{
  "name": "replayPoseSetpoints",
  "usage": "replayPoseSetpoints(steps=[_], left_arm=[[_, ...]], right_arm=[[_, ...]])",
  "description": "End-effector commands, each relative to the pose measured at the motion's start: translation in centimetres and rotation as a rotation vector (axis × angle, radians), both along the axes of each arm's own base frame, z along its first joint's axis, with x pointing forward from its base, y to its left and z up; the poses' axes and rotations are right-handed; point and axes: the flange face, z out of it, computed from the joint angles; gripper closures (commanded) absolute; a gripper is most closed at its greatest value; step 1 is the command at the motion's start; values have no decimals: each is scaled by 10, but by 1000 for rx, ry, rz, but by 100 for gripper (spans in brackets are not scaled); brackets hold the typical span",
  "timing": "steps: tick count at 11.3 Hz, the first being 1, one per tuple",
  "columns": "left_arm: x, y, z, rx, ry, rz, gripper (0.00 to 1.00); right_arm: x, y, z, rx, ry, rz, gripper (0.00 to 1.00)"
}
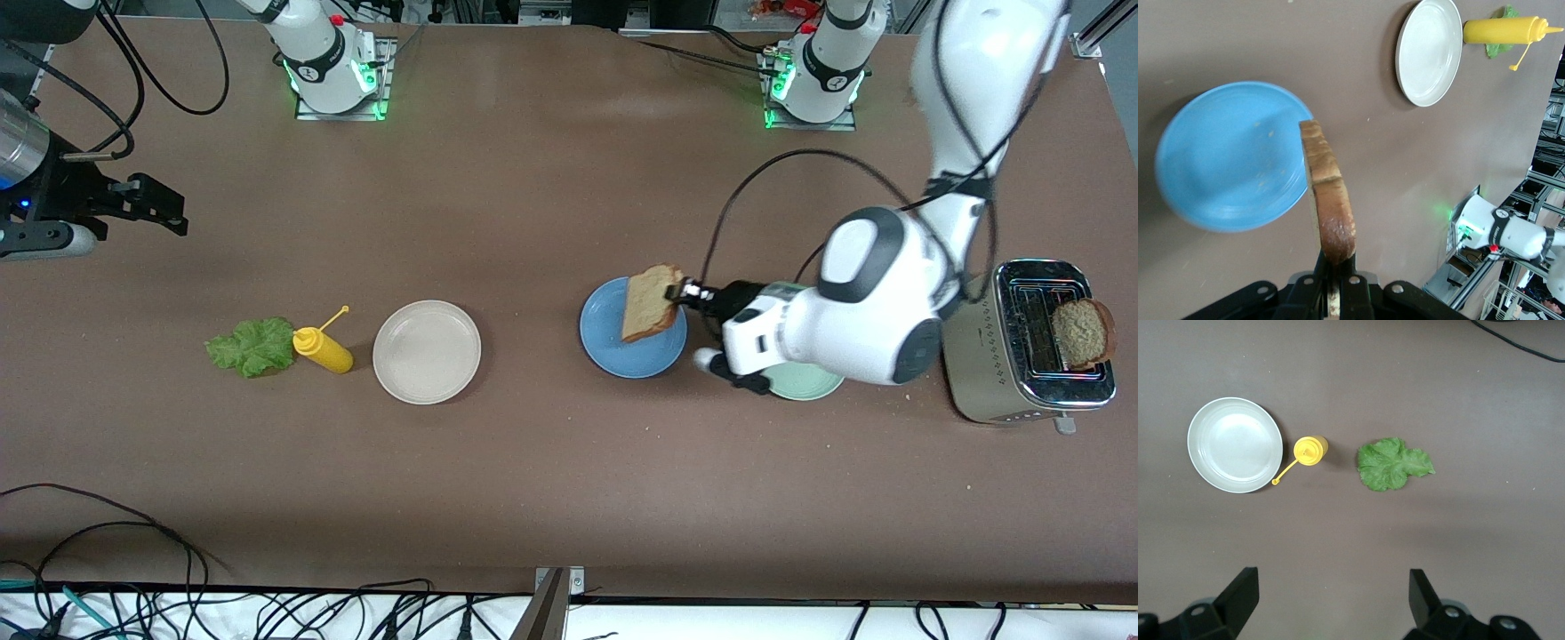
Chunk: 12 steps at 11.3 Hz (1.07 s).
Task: Make sandwich in blue plate with both arms
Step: 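Lift the bread slice with the left gripper onto the blue plate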
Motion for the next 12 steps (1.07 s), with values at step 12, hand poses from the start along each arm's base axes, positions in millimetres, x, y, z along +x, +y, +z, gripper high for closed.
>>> replayPoseSetpoints(steps=[12], left_arm=[[-9,17,-151,-218,-108,-245,76]], right_arm=[[0,-2,6,-11,-1,8,0]])
